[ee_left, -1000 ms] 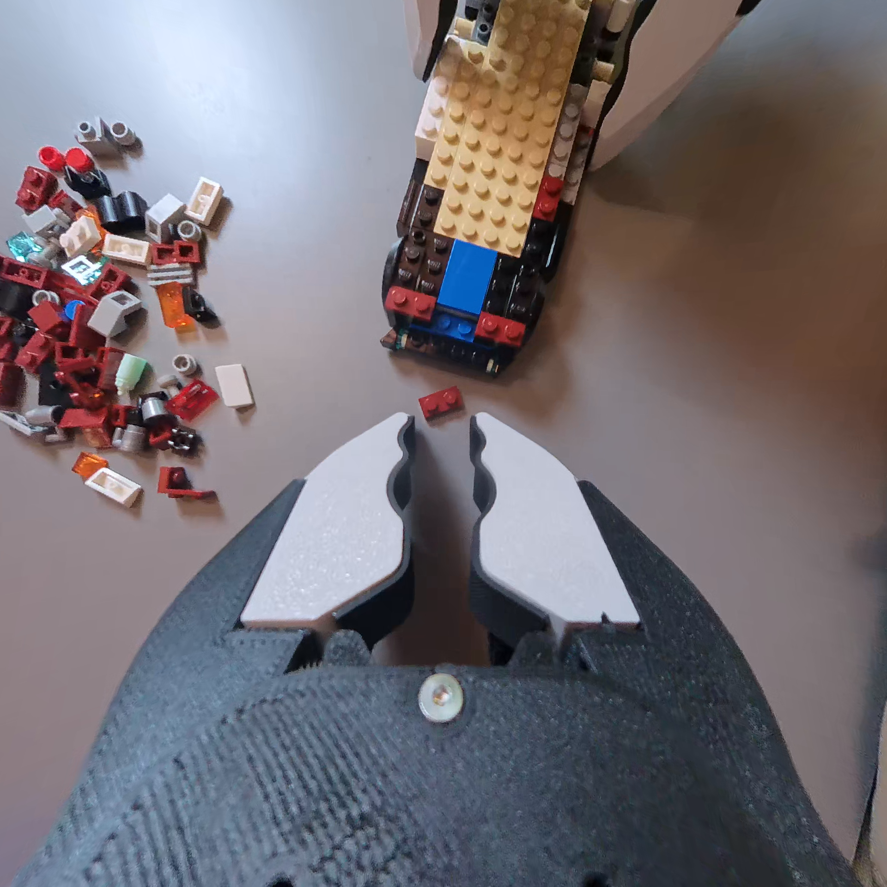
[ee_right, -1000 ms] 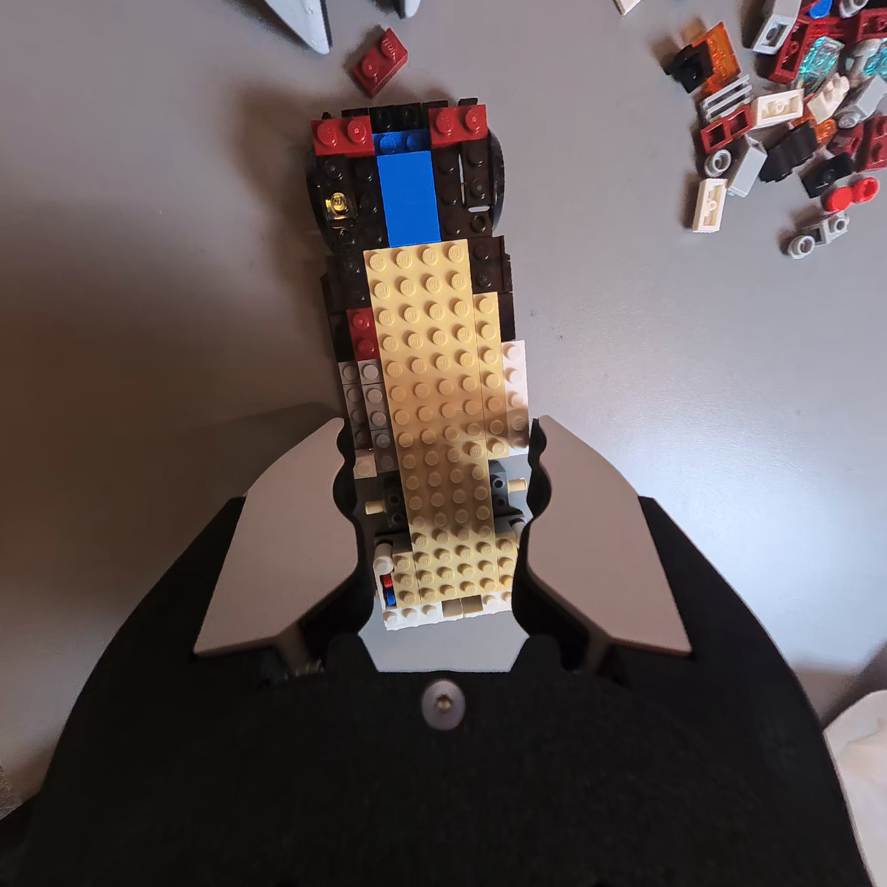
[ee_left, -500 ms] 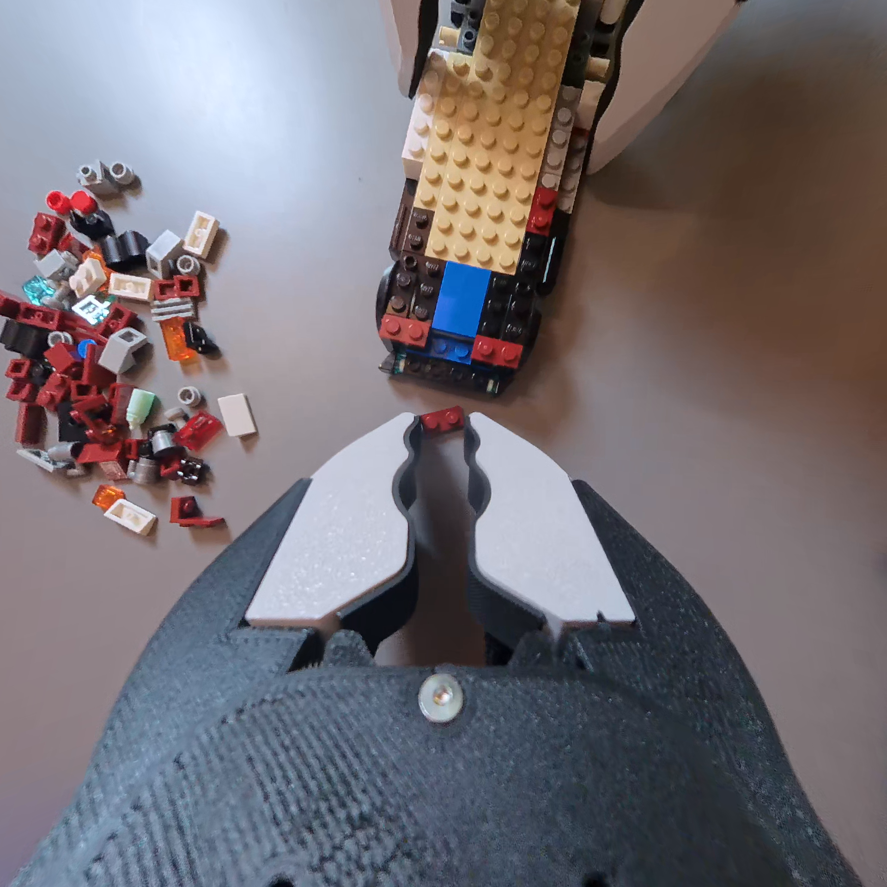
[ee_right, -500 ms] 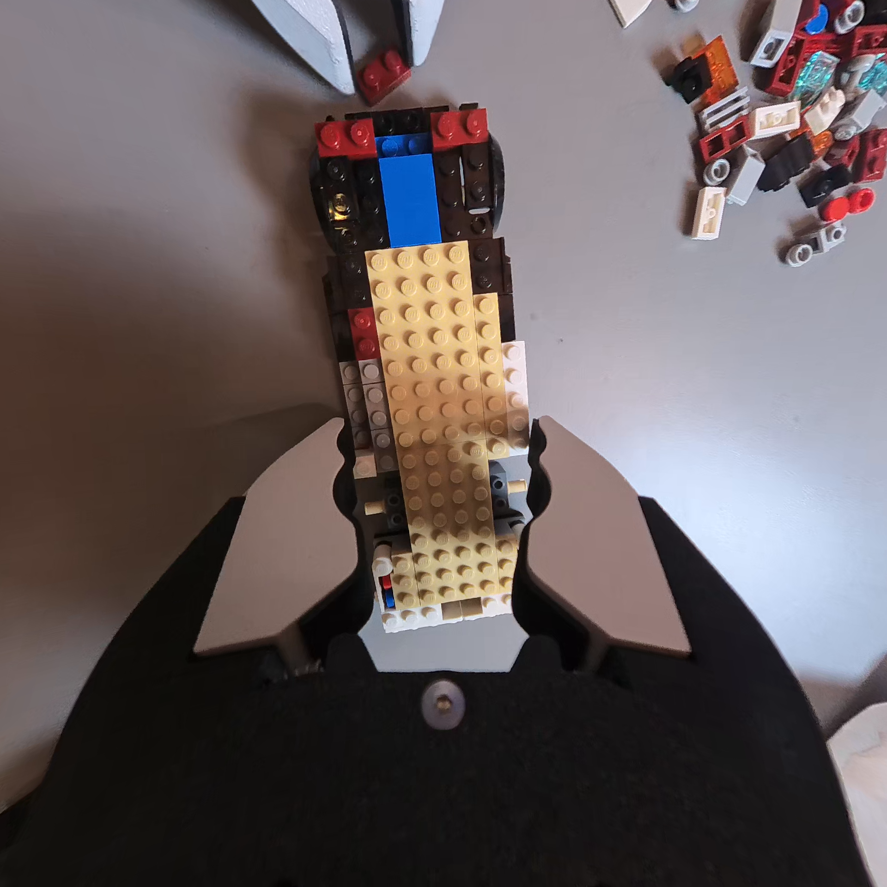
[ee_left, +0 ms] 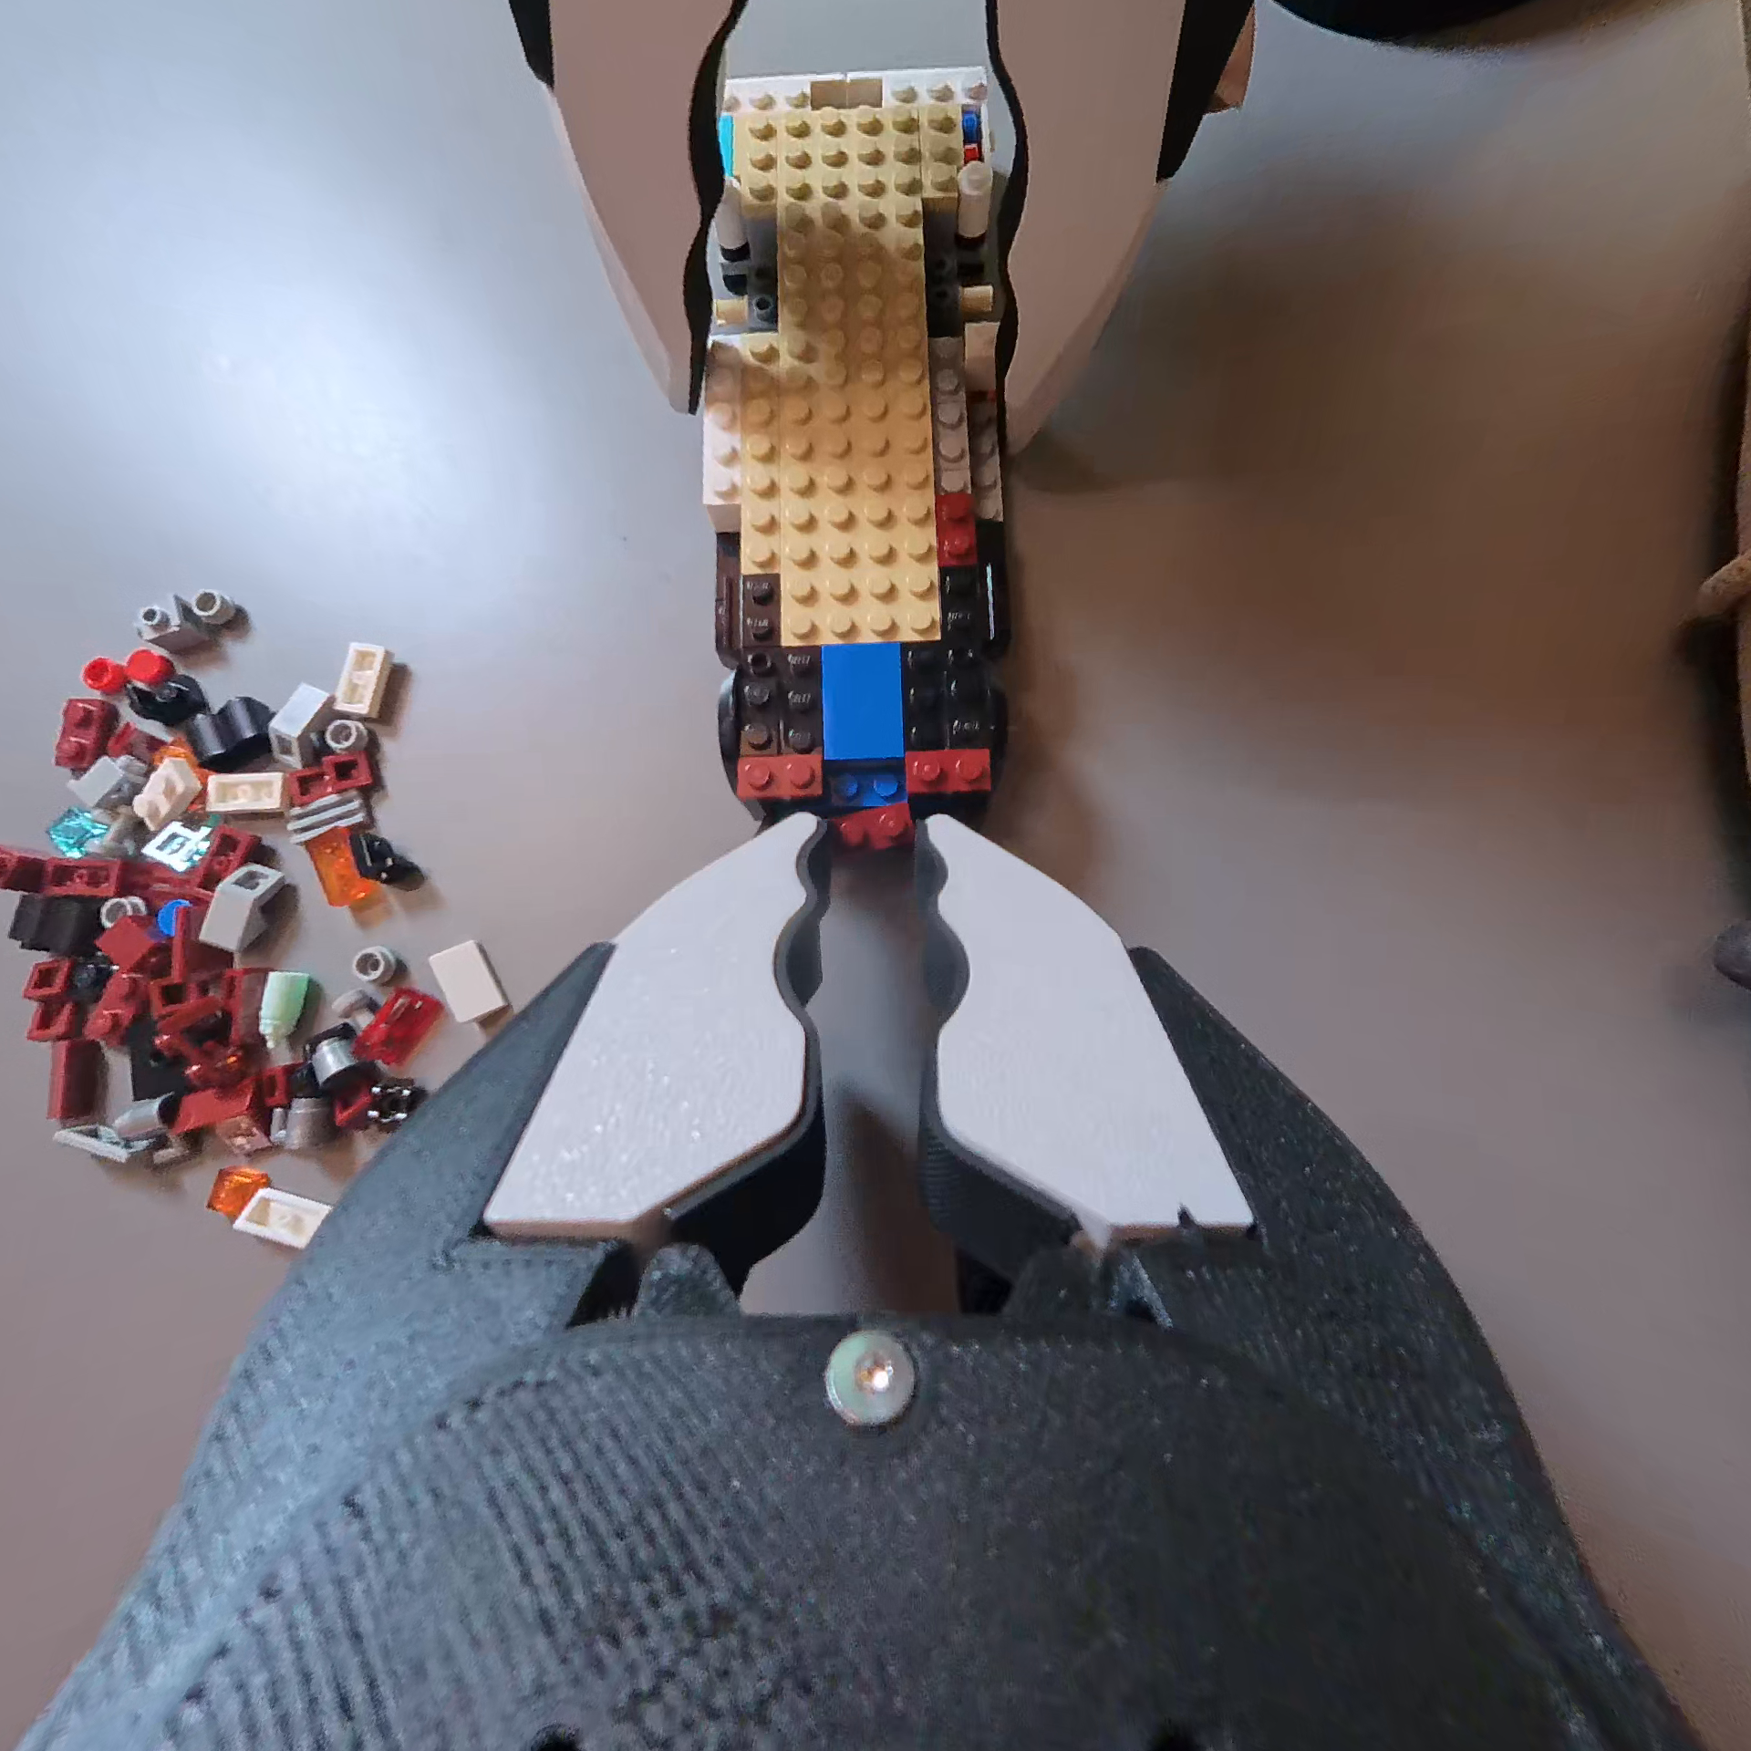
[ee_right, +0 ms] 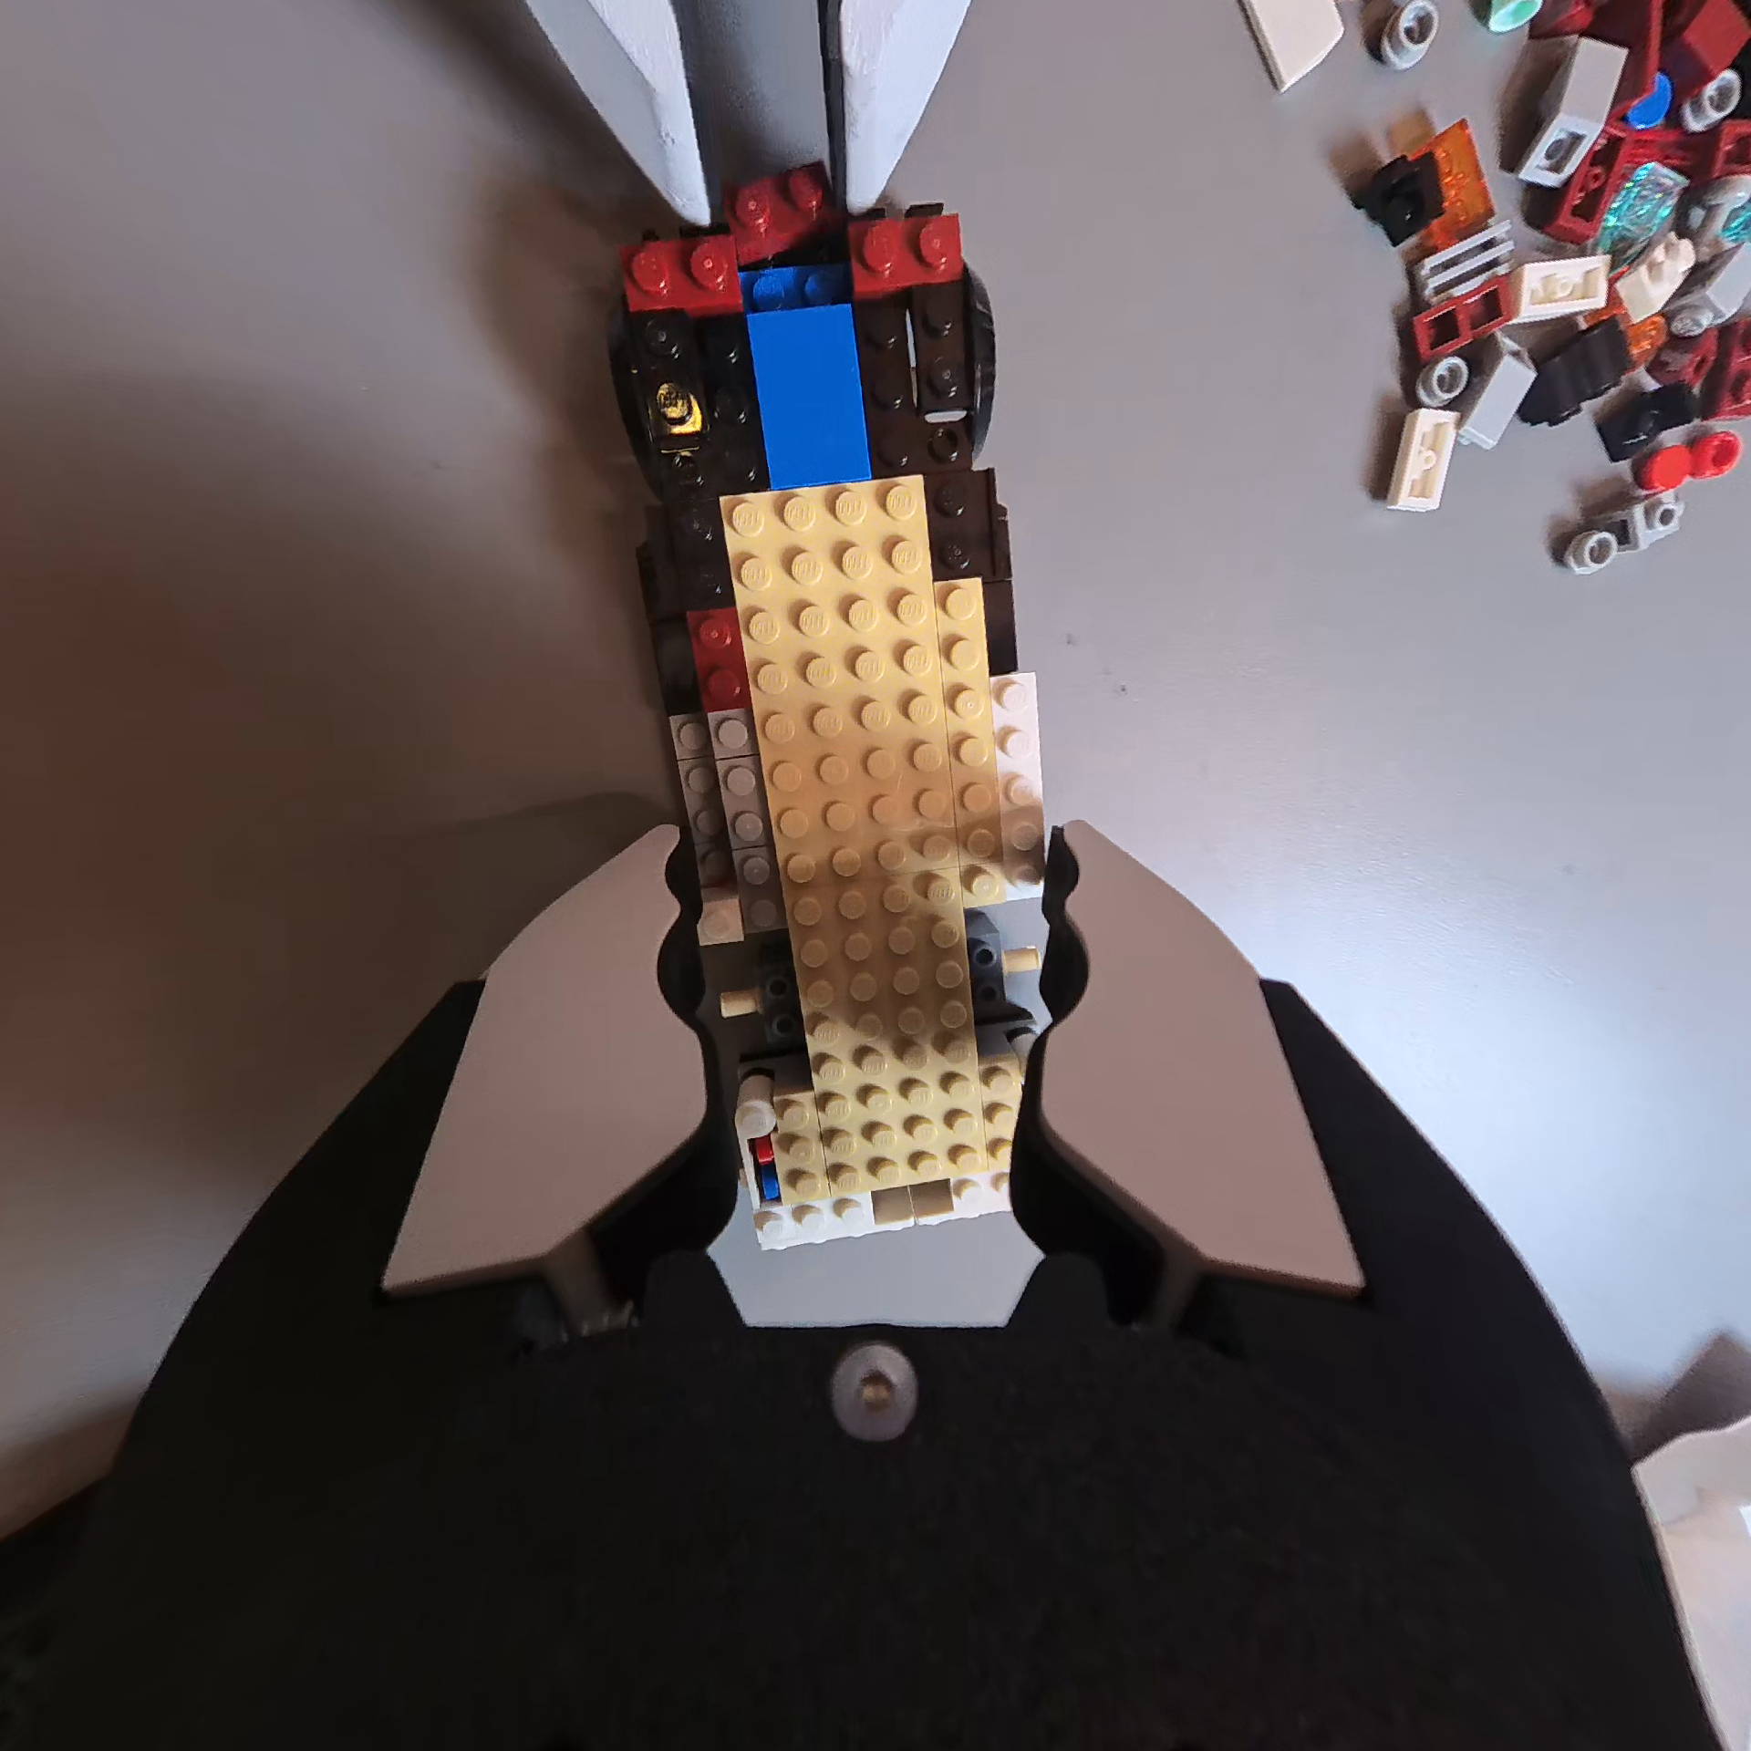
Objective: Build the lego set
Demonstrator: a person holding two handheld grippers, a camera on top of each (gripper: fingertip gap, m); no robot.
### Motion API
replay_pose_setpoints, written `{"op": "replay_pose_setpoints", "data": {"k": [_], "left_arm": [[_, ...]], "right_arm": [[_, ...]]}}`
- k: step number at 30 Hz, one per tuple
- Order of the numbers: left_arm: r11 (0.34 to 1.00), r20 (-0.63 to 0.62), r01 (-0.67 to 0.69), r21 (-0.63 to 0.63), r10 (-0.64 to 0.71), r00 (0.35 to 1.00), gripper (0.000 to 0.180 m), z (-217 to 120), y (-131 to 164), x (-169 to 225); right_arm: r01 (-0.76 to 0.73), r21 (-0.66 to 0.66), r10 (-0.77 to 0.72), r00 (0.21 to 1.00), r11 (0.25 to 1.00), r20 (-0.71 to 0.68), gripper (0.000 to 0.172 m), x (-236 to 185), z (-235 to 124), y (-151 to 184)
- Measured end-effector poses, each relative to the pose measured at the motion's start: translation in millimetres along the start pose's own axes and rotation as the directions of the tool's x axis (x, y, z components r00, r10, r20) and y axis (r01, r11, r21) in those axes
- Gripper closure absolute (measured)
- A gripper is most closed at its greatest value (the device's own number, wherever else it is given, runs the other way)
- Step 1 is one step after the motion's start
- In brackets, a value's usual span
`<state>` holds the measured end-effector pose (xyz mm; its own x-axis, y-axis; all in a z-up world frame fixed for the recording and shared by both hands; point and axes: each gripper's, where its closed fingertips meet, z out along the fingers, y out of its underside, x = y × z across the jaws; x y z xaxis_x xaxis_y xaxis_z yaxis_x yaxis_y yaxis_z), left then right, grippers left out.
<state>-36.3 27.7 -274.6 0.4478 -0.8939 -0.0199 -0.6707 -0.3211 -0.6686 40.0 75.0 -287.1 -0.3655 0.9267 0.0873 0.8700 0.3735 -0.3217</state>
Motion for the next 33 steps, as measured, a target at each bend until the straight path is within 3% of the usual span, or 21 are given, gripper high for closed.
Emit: {"op": "replay_pose_setpoints", "data": {"k": [17,26,33], "left_arm": [[1.0,-0.005,-0.011,0.013,0.011,1.0,0.158,-3.3,-1.8,1.3],[1.0,-0.013,0.009,-0.002,-0.009,1.0,0.172,-3.0,6.9,3.5],[1.0,-0.008,0.005,-0.007,-0.005,1.0,0.171,-1.9,6.5,2.8]], "right_arm": [[0.014,0.008,-0.014,1.0,1.0,0.007,0.102,-0.4,0.2,-0.9],[0.021,0.007,-0.021,1.0,1.0,0.011,0.102,0.1,0.5,-1.6],[0.02,0.007,-0.02,1.0,1.0,0.011,0.102,0.2,0.6,-1.5]]}}
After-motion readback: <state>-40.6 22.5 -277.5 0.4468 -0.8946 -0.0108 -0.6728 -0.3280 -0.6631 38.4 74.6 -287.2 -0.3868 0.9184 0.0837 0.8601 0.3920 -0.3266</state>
